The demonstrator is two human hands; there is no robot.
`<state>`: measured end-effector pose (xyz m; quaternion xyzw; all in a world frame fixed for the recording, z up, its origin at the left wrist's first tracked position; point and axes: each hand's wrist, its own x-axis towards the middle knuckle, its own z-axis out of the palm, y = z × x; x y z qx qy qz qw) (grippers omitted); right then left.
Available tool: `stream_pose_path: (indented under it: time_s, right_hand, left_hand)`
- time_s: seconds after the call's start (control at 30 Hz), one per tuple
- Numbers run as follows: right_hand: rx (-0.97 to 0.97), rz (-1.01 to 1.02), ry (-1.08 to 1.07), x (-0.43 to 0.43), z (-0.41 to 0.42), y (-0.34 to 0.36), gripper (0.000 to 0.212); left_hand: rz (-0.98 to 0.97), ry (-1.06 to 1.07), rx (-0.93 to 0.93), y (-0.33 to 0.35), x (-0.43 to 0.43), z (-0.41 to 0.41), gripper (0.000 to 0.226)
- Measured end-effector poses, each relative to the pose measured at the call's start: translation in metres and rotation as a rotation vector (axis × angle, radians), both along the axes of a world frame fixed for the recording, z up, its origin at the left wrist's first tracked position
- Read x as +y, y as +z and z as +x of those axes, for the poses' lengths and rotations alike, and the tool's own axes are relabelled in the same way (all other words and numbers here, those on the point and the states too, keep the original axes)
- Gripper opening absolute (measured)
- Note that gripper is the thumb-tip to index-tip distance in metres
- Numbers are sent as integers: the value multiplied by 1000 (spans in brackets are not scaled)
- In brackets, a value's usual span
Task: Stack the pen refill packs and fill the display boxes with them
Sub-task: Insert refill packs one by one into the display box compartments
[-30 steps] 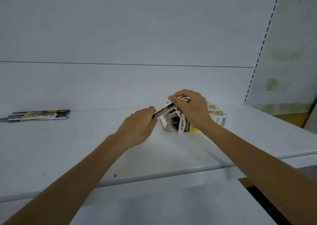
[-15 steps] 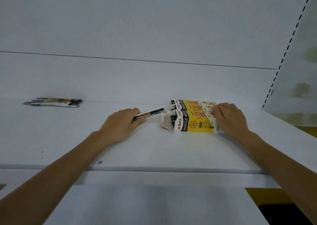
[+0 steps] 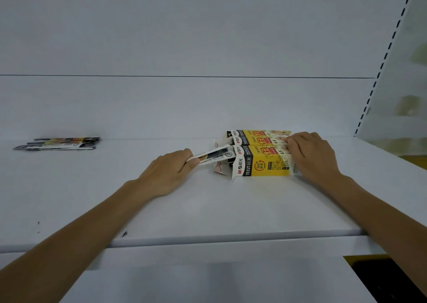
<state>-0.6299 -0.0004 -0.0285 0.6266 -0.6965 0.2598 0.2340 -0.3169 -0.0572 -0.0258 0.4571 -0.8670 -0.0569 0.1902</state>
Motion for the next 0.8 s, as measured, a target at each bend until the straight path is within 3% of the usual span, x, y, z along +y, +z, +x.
stream_pose_path:
  time_s: [0.1,0.3,0.43,0.8]
  right_hand:
    - [-27,-9,1,0,1,0,75]
    - [-31,-9,-7,-1,2,0,74]
    - [-47,-3,-14,1,3,1,67]
    - [18,14,2,1,-1,-1,77]
  left_hand:
    - [-11,-34,-15,-2,1,-4,33]
    - [7,-94,-113,-6,0,-7,36]
    - [60,-123,-93,-5,0,-4,43]
    - [58,-111,14,-6,3,-3,41]
